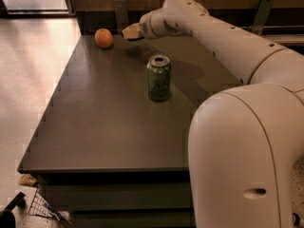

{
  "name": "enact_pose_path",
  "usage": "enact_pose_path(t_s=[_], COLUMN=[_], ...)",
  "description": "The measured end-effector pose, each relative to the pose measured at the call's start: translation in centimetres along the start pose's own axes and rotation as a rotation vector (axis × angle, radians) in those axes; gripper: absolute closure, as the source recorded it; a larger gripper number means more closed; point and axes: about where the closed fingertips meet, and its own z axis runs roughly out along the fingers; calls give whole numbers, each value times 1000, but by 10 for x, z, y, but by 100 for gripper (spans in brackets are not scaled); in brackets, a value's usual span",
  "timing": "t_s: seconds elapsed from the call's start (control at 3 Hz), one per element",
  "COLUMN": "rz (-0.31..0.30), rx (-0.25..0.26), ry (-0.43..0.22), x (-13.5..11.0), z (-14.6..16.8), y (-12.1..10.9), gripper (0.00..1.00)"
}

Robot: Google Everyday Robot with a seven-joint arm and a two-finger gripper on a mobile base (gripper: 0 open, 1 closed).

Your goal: Move rxbar chocolate near orange

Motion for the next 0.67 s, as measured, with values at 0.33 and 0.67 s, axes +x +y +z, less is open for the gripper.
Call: enact_pose_path(t_s=[0.33, 0.67], rz=[0, 0], rx=[-3, -3], ry=[2, 3], x=[1, 1], z=[2, 2], y=[2, 2], gripper=[0, 0])
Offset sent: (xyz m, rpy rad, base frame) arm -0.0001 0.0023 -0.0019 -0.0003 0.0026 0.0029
